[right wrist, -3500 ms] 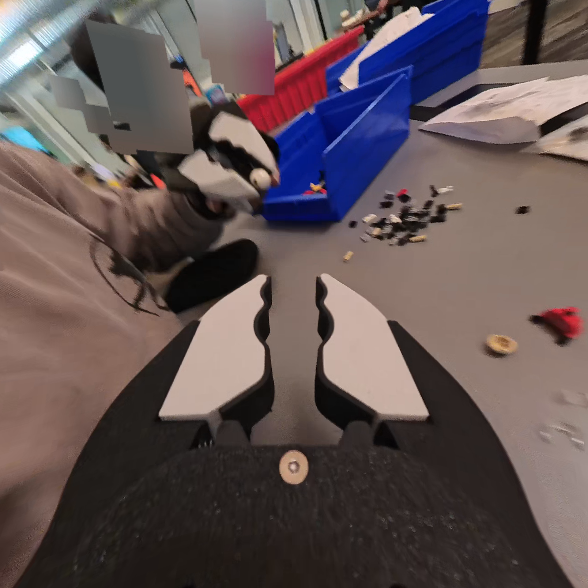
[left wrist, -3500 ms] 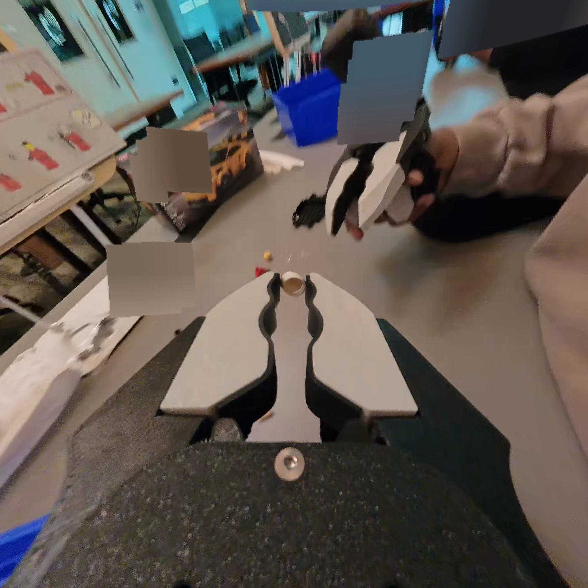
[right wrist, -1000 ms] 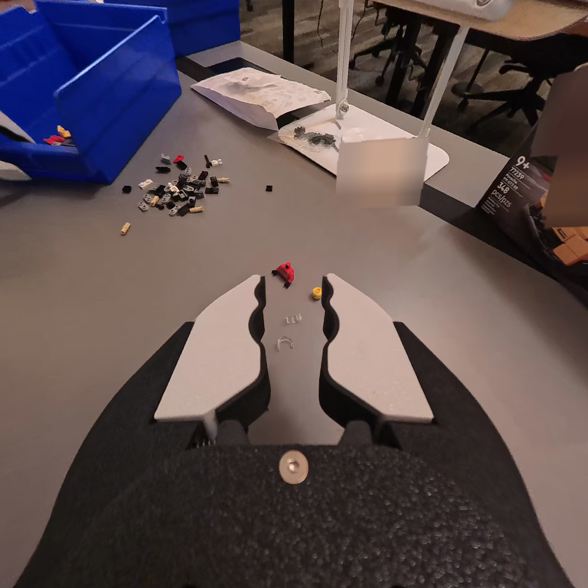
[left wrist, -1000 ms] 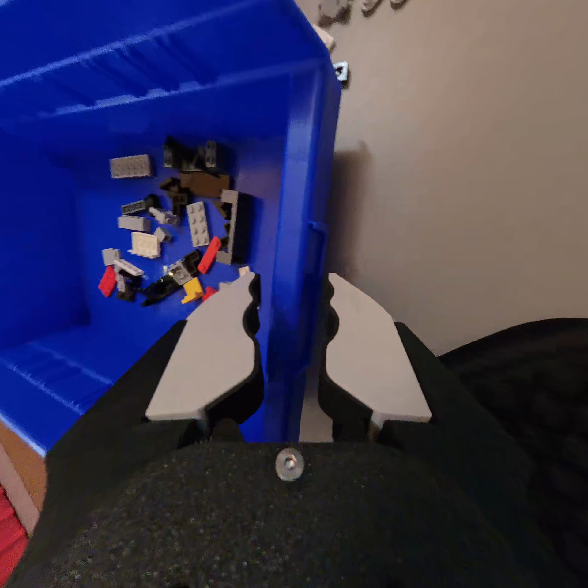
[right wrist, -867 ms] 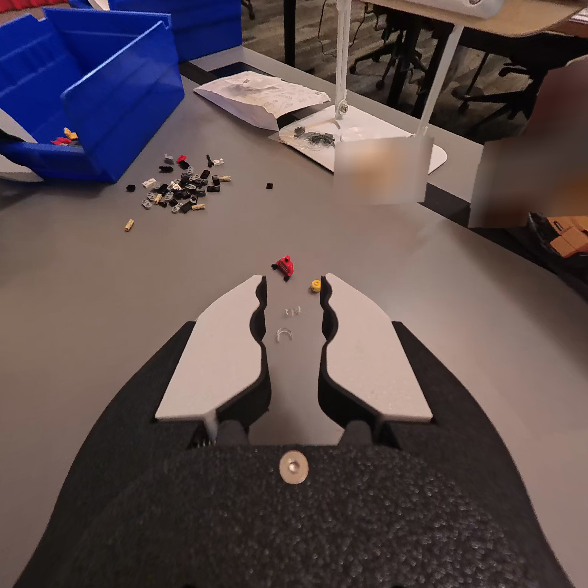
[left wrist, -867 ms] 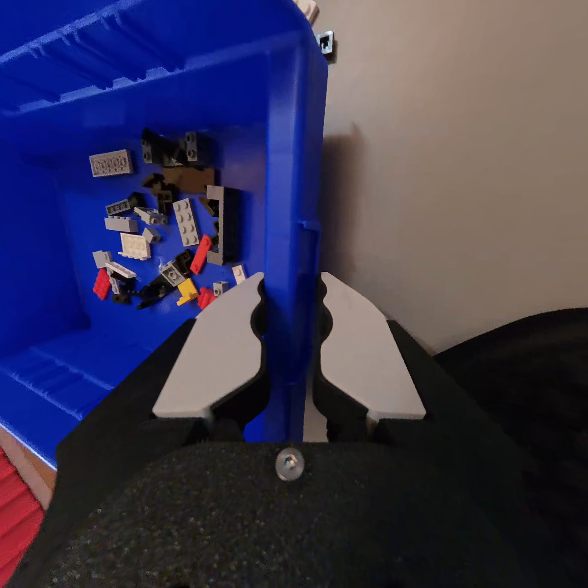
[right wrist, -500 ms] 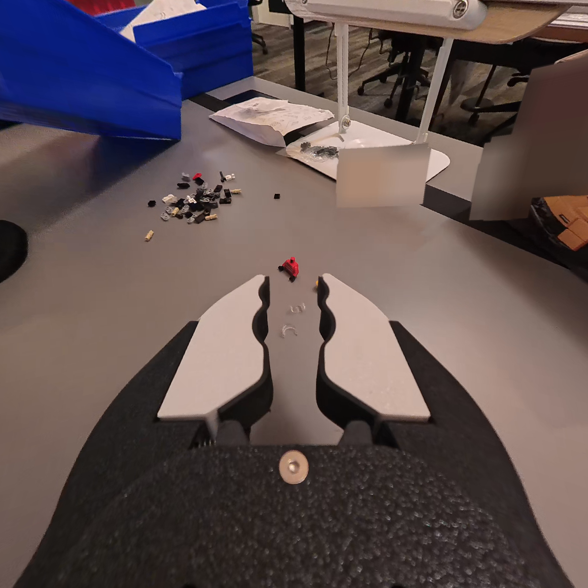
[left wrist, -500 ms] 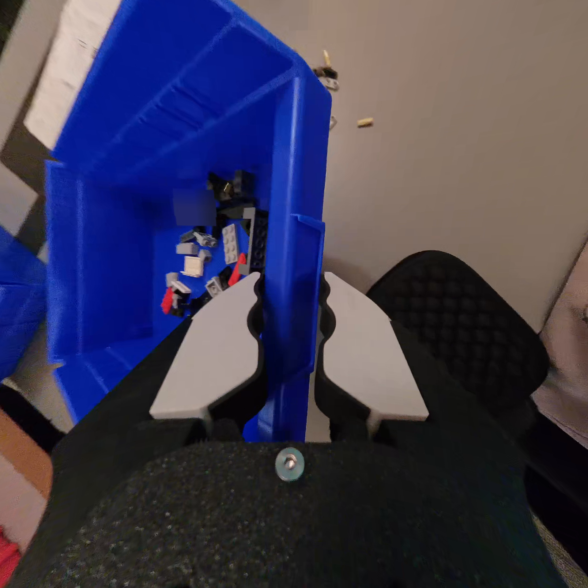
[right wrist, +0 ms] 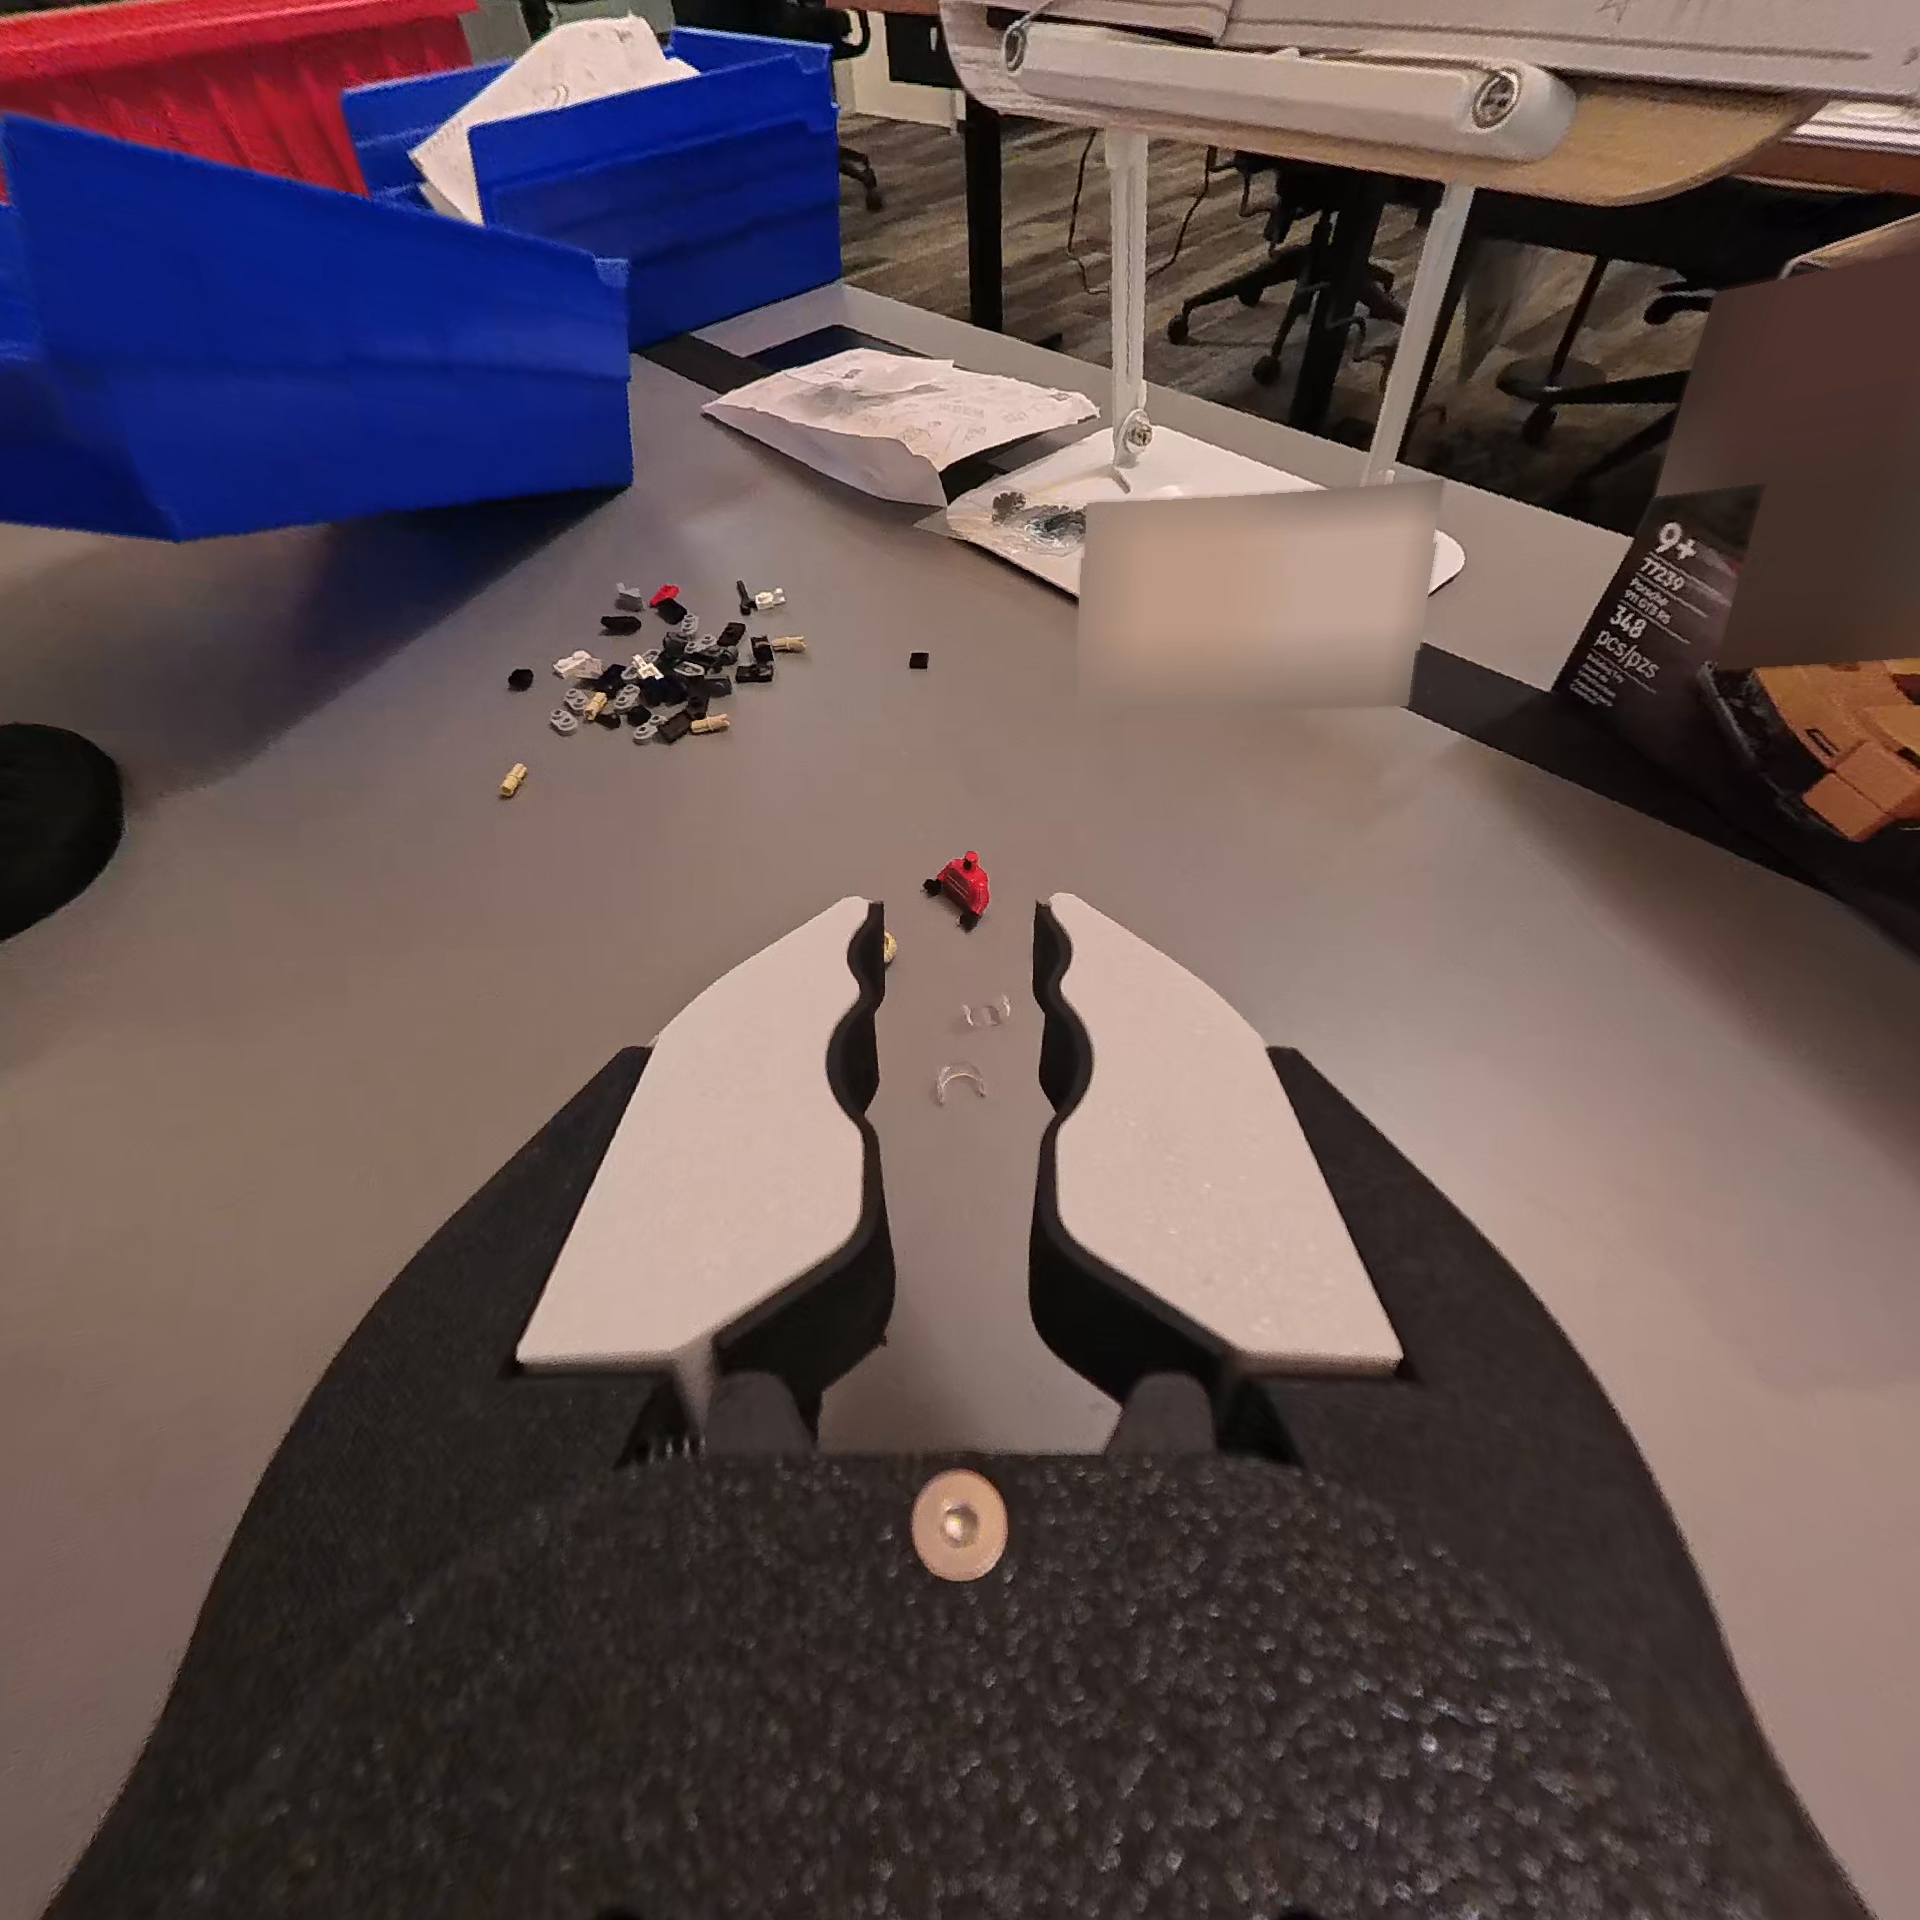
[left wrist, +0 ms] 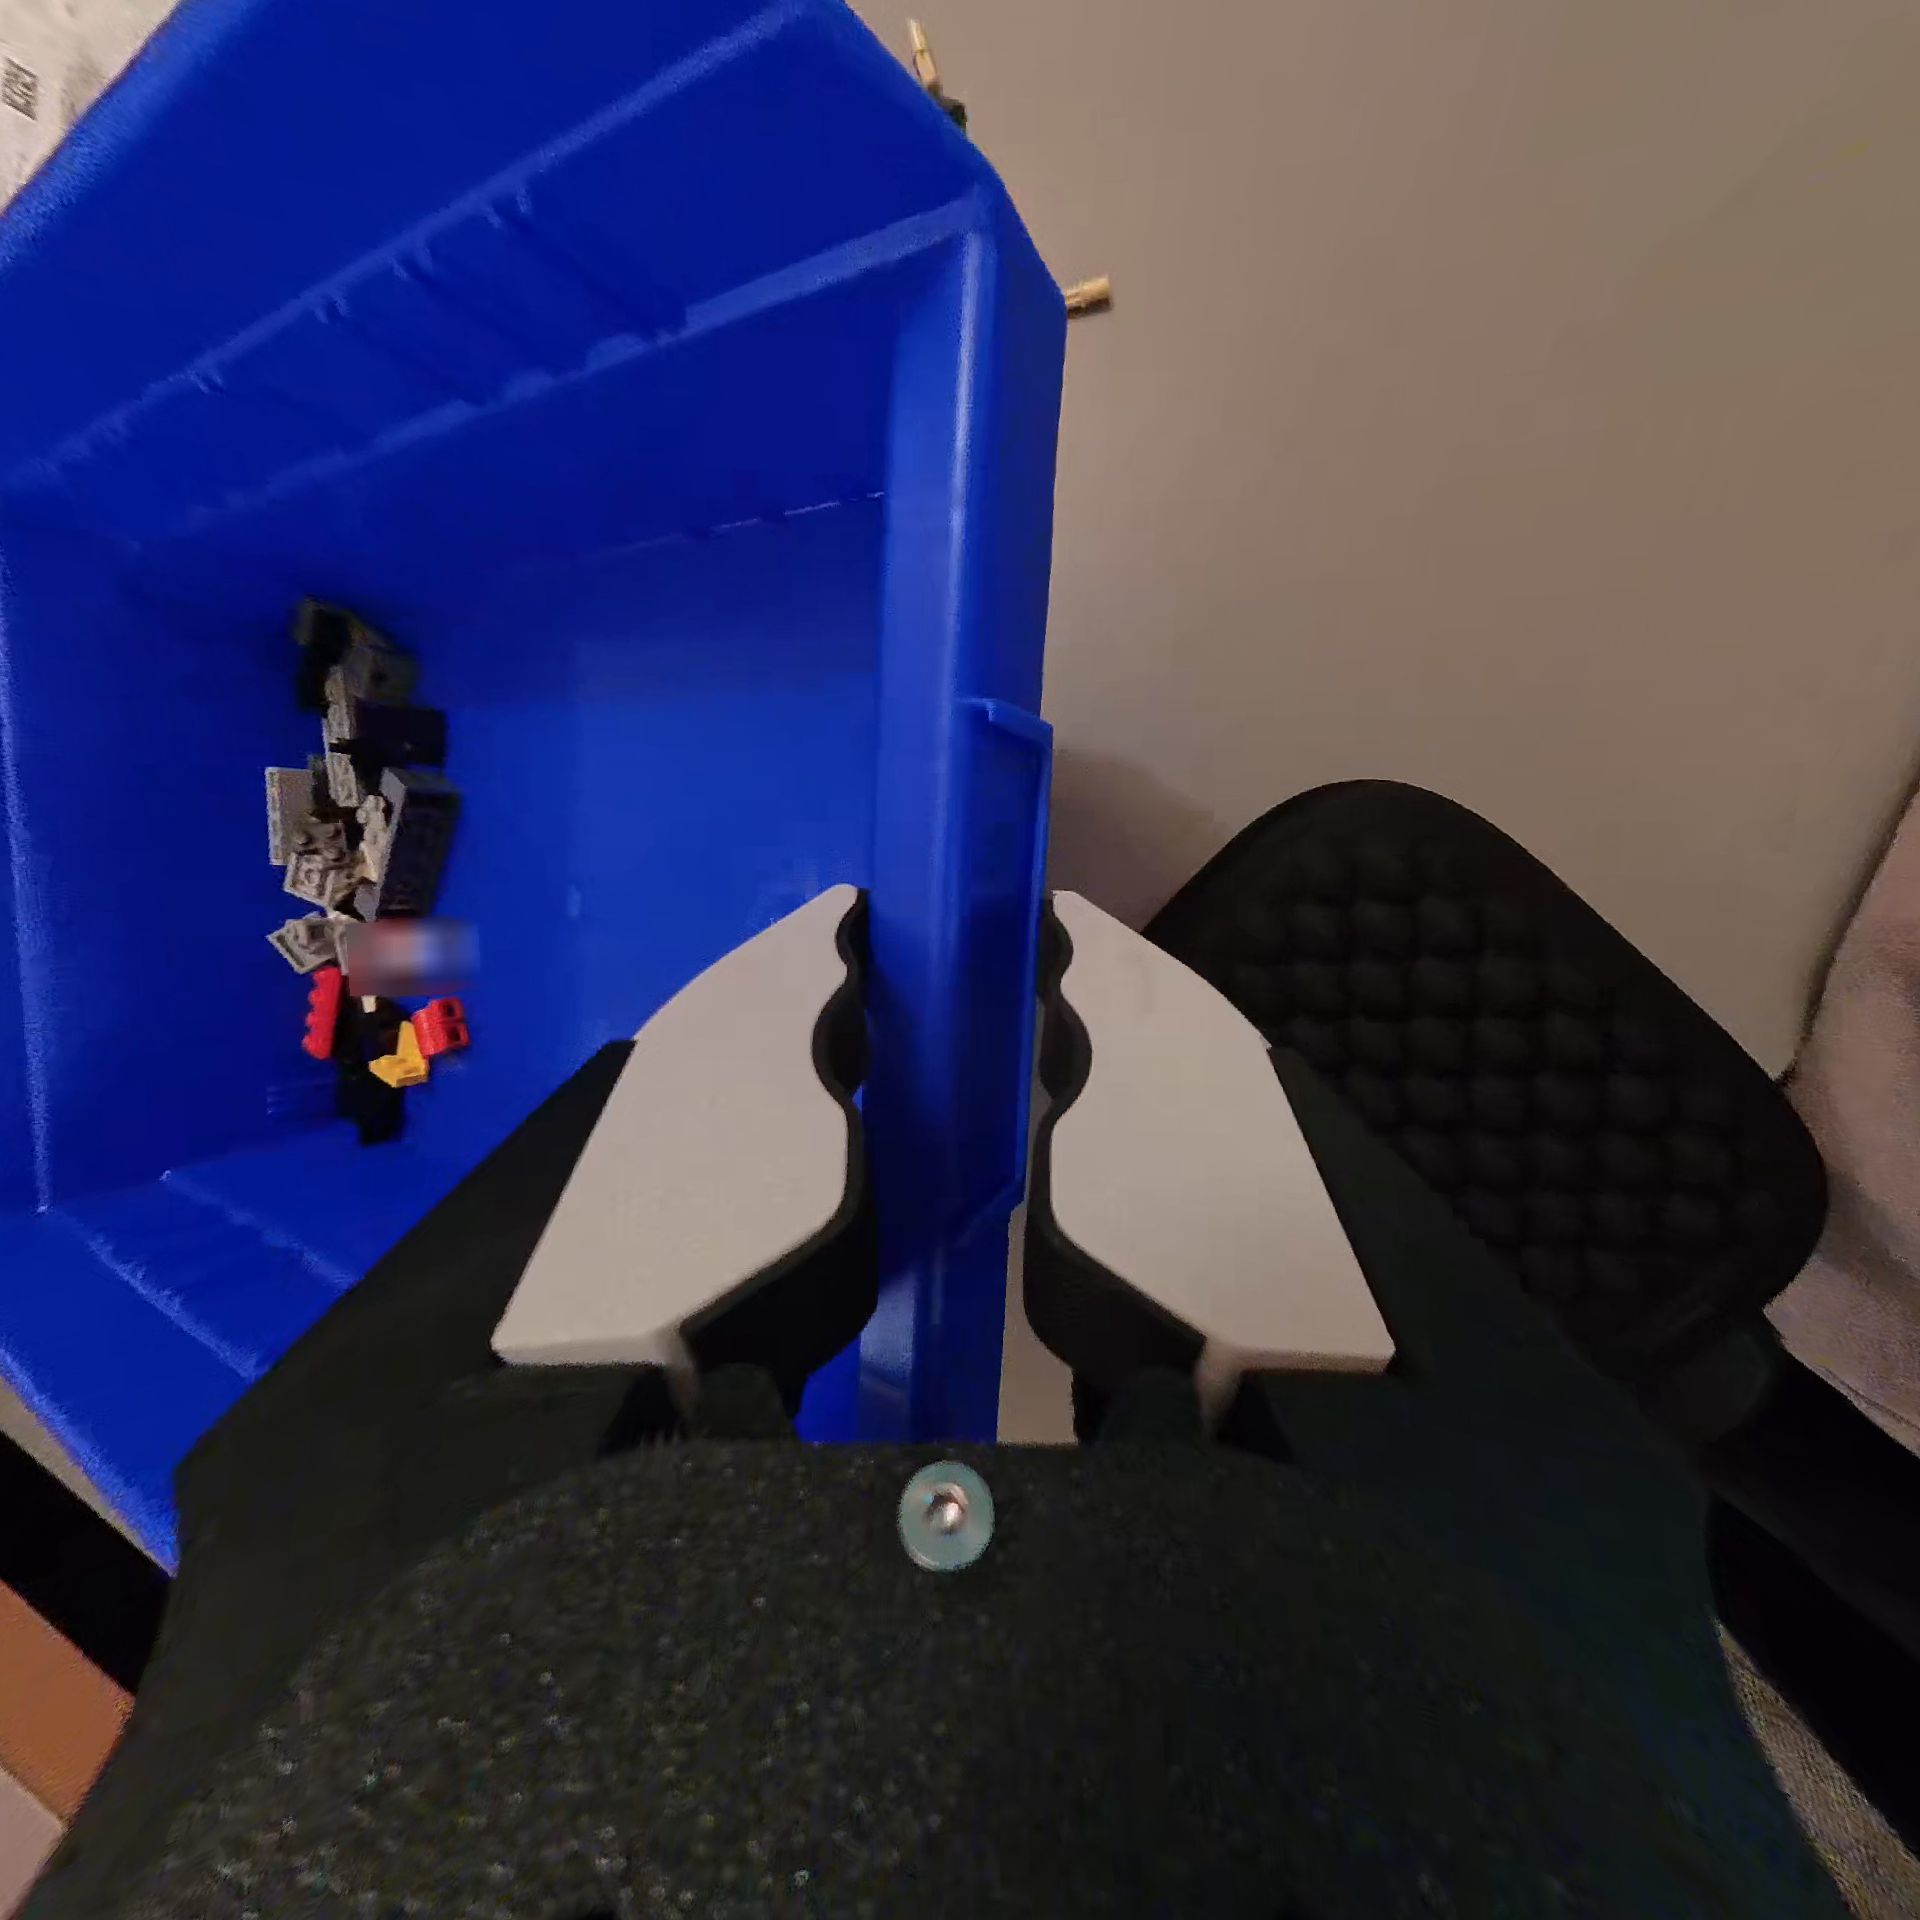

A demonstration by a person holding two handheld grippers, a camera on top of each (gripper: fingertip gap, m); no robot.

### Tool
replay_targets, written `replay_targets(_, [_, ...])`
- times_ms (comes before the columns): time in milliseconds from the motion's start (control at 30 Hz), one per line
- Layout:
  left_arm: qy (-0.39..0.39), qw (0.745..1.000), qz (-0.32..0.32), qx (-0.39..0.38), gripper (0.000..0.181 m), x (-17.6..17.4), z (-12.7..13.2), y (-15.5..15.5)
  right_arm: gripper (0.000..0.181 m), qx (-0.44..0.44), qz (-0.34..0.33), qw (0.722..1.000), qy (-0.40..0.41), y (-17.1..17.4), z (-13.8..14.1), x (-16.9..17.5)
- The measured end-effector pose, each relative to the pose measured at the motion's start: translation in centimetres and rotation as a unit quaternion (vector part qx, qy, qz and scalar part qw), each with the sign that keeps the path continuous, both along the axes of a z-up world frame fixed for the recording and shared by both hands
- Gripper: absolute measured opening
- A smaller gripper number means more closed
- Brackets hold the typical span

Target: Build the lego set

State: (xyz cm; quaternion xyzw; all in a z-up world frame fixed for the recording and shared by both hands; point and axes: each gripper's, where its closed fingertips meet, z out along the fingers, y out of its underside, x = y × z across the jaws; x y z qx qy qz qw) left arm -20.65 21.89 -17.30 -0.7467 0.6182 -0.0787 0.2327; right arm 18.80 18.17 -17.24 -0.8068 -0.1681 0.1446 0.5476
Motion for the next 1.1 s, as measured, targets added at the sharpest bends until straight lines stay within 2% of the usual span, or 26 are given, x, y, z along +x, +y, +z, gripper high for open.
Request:
replay_targets(267, [0.017,0.997,0.032,0.071,0.027,1.2,-7.0,0.0,0.027,-0.012,0.002,1.000,-0.003,0.4,-1.0,-0.3])
replay_targets(400, [0.024,0.995,0.056,0.083,0.029,1.4,-8.6,0.9,0.027,-0.014,0.003,1.000,-0.008,0.6,-1.1,-0.5])
replay_targets(600, [0.022,0.993,0.082,0.085,0.029,1.3,-8.6,1.9,0.027,-0.018,0.005,1.000,-0.007,0.5,-1.5,-0.7])
replay_targets(667, [-0.001,0.992,0.096,0.078,0.031,1.6,-8.0,1.9,0.027,-0.018,0.005,1.000,-0.006,0.5,-1.6,-0.7])
replay_targets(700, [-0.036,0.992,0.104,0.068,0.030,2.2,-6.9,1.7,0.026,-0.017,0.005,1.000,-0.006,0.4,-1.6,-0.6])
replay_targets(800, [-0.147,0.981,0.115,0.055,0.030,3.1,-1.3,1.8,0.026,-0.016,0.004,1.000,-0.003,0.4,-1.5,-0.5])
replay_targets(867, [-0.179,0.973,0.125,0.073,0.030,2.1,2.5,3.6,0.026,-0.015,0.005,1.000,0.001,0.5,-1.5,-0.5])
replay_targets(933, [-0.169,0.971,0.137,0.102,0.031,0.3,4.7,6.9,0.026,-0.016,0.009,1.000,0.006,0.5,-1.6,-0.6])
replay_targets(1000, [-0.149,0.977,0.127,0.084,0.032,-0.9,4.8,10.1,0.026,-0.015,0.011,1.000,0.007,0.5,-1.6,-0.8])
replay_targets(1100, [-0.107,0.988,0.101,0.044,0.030,-1.6,2.5,14.9,0.026,-0.009,0.014,1.000,0.006,0.4,-1.4,-0.9])
